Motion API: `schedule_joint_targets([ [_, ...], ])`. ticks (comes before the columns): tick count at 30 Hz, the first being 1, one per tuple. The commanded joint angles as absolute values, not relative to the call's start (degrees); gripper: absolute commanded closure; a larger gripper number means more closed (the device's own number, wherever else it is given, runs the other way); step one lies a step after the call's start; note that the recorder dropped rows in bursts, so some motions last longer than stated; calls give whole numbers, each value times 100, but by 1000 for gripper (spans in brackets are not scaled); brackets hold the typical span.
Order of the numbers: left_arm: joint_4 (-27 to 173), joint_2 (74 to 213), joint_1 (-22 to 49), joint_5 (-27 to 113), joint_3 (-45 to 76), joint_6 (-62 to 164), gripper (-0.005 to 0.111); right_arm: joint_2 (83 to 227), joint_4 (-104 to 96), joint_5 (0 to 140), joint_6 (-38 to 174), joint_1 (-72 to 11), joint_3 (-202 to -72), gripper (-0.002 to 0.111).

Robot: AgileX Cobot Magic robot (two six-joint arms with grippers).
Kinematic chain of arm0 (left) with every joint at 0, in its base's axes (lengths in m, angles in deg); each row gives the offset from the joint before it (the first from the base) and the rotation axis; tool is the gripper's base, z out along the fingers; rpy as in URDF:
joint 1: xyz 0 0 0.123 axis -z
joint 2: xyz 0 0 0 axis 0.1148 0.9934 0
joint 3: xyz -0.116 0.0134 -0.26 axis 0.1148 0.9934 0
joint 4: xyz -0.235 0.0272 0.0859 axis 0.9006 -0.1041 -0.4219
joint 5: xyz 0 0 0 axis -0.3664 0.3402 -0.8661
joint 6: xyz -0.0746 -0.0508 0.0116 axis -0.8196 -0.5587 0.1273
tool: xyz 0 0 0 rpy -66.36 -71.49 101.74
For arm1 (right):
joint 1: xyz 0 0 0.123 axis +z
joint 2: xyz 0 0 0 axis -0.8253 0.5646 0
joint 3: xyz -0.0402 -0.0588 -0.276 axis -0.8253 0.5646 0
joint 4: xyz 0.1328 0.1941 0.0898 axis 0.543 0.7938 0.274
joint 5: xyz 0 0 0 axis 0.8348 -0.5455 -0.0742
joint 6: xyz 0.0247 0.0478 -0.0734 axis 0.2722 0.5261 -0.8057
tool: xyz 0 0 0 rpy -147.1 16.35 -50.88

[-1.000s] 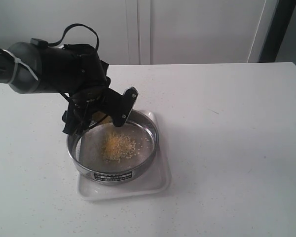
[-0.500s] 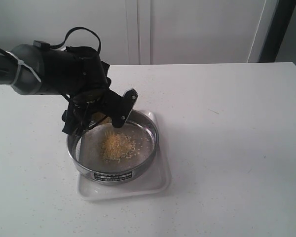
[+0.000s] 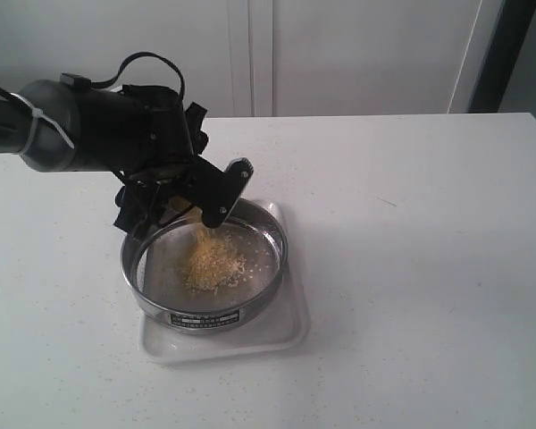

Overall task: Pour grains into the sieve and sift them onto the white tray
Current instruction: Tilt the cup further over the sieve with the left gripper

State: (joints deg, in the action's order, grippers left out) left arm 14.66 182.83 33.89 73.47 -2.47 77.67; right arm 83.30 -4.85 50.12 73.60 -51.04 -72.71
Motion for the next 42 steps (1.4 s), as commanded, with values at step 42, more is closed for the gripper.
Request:
schedule_joint_targets([
  [42,795,18222,3412,7385,-295,8198,107,8331,-509,5064,7359,-5106,-7241,108],
])
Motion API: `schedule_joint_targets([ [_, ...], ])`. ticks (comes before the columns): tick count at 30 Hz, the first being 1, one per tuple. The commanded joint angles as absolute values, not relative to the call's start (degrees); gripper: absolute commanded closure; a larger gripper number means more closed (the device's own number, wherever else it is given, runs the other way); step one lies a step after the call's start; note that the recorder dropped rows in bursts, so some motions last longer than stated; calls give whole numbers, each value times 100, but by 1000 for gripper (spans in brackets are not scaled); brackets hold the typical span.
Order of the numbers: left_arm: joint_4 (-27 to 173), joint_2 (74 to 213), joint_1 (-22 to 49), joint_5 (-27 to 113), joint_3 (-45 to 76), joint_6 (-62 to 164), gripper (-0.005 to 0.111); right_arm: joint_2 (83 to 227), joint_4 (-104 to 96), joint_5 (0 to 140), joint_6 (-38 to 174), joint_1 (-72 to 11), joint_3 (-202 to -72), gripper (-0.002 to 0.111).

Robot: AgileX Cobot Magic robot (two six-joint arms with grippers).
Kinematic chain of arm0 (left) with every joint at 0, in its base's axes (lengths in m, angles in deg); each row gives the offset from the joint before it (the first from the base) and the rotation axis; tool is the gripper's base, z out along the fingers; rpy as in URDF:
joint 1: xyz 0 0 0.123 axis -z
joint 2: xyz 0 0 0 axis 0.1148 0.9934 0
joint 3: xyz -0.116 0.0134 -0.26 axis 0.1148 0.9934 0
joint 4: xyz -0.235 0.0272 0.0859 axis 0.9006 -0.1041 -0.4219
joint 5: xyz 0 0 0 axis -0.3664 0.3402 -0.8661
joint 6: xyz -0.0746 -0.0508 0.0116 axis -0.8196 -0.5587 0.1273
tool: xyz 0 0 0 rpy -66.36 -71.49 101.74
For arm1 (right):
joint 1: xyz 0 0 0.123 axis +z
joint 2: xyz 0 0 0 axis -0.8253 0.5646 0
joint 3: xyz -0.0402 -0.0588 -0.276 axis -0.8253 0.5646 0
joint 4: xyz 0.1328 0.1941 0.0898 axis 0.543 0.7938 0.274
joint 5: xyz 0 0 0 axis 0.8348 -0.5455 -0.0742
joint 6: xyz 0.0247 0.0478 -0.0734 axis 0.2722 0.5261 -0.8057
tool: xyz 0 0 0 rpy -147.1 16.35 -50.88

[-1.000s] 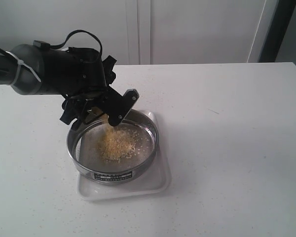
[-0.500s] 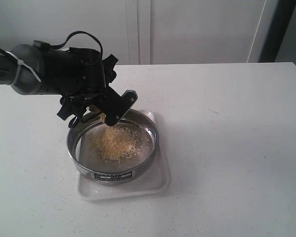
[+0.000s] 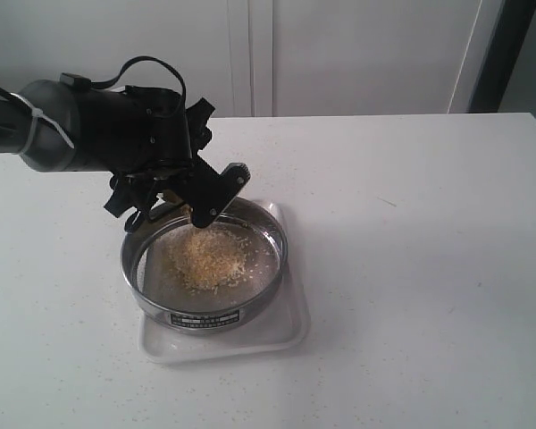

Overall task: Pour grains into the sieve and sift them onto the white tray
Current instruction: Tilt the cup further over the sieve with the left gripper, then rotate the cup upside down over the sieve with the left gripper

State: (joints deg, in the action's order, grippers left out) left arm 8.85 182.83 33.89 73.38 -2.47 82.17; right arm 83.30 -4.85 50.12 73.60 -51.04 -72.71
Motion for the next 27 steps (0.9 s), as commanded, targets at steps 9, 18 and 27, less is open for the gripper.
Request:
schedule_joint_targets([
  [9,772,18222,3412,7385,-295,8250,107,8331,-509,5064,7359,-5106,-7241,108],
  [18,704,18222,3412,7059,-295,8279,107,8331,-509,5064,7359,-5106,-7241,108],
  [27,714,18222,3412,6890,-295,8279,107,8331,-509,5064,7359,-5106,-7241,108],
])
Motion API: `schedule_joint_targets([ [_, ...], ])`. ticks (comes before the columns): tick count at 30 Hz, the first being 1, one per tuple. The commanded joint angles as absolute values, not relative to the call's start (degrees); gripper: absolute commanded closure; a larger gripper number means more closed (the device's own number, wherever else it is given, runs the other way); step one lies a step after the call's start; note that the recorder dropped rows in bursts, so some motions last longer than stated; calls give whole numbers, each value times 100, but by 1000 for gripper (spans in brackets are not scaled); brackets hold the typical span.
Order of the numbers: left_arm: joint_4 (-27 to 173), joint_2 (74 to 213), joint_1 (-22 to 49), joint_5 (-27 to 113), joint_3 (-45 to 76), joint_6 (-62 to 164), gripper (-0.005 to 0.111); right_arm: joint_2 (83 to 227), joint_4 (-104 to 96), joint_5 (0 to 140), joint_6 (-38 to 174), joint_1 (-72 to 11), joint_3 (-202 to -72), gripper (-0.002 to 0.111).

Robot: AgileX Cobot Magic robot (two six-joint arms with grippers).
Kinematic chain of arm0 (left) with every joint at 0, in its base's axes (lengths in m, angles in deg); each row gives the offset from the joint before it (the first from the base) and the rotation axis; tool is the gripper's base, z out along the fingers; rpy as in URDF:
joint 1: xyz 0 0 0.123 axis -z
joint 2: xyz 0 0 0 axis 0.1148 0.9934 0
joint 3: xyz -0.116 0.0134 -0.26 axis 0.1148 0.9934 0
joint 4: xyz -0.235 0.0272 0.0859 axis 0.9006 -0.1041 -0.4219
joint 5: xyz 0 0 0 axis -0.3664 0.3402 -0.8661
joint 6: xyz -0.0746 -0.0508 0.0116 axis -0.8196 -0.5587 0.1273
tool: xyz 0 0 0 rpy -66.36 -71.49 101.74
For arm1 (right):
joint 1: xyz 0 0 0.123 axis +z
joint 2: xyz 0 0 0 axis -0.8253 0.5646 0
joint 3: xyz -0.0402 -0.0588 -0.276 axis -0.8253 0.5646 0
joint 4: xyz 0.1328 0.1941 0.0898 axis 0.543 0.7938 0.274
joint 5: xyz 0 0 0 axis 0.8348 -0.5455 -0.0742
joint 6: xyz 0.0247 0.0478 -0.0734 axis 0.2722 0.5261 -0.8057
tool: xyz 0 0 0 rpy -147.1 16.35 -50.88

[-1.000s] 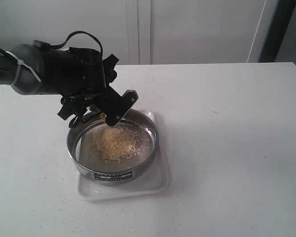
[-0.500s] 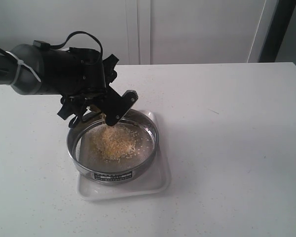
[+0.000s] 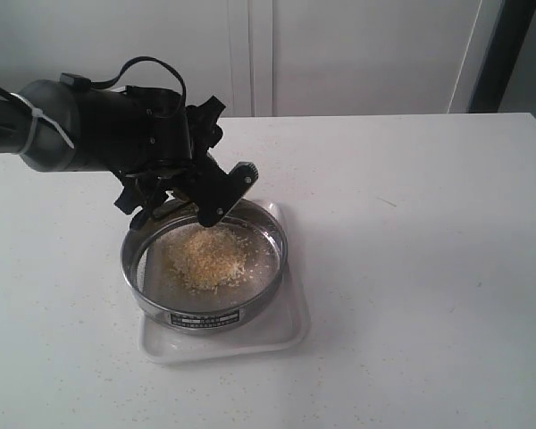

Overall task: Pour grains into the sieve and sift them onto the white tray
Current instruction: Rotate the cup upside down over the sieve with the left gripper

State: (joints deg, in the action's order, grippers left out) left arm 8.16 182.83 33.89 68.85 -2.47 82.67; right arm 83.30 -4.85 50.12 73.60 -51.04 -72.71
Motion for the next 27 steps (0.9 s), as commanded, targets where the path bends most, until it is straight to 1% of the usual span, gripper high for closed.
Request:
schedule_joint_targets([
  [1,714,18222,3412,6864,-295,8279,107,8331,-509,5064,7359,-5106,-7241,108],
  [8,714,18222,3412,6657,-295,8279,107,8331,-509,5064,7359,-5106,-7241,108],
  [17,673,18222,3412,7135,-295,9031,107,8331,-509,5064,7359,-5106,-7241,108],
  [27,673,18222,3412,7148,-295,9435,107,8331,-509,5064,7359,-5106,-7241,108],
])
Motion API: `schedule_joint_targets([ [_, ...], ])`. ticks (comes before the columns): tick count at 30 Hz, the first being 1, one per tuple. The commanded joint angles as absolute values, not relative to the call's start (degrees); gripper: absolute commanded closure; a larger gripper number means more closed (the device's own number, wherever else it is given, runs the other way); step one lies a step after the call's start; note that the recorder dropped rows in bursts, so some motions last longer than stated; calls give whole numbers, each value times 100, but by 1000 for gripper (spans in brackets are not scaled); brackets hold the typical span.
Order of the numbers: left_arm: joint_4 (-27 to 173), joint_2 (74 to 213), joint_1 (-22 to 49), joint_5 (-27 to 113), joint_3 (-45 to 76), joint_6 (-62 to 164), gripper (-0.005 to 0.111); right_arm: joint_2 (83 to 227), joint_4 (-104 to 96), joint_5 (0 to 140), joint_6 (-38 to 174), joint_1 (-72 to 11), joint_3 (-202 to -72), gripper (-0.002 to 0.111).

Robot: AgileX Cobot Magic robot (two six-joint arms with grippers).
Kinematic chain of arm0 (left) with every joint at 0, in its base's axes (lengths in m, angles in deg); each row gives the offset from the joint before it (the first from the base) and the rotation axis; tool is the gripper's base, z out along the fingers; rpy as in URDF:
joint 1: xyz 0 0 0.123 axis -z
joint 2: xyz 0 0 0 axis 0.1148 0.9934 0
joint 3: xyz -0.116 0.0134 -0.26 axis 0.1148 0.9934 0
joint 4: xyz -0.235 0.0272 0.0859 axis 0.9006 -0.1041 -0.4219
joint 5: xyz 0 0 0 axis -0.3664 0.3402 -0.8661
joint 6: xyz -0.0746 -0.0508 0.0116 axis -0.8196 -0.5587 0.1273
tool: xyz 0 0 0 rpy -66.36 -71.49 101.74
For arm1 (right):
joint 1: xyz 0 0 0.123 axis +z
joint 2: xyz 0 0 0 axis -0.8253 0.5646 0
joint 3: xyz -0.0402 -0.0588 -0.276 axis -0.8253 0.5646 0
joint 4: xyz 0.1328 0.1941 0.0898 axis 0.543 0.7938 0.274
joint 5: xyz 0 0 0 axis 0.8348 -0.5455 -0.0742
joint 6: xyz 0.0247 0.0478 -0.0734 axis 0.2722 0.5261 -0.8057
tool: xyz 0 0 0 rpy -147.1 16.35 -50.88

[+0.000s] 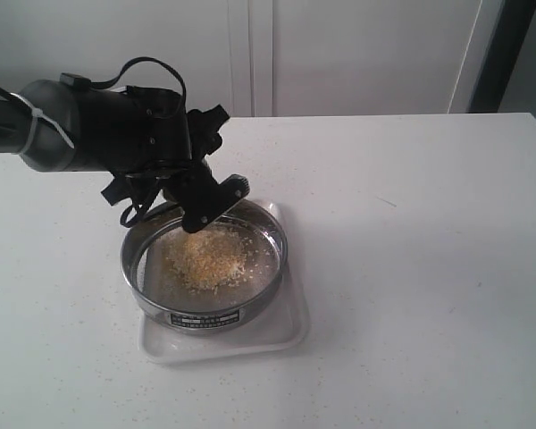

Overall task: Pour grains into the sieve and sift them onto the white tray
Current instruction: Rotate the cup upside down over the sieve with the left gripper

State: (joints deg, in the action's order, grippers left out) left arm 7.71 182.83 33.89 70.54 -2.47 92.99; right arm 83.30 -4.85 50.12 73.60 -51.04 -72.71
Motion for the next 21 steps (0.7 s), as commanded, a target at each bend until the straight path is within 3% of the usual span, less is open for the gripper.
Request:
schedule_joint_targets([
  [1,673,18222,3412,7160,-295,9492,107,8331,-509,5064,7359,-5106,-7241,108],
  [21,450,18222,3517,7585,-295,10034,107,8331,-509,5064,7359,-5106,-7241,108],
])
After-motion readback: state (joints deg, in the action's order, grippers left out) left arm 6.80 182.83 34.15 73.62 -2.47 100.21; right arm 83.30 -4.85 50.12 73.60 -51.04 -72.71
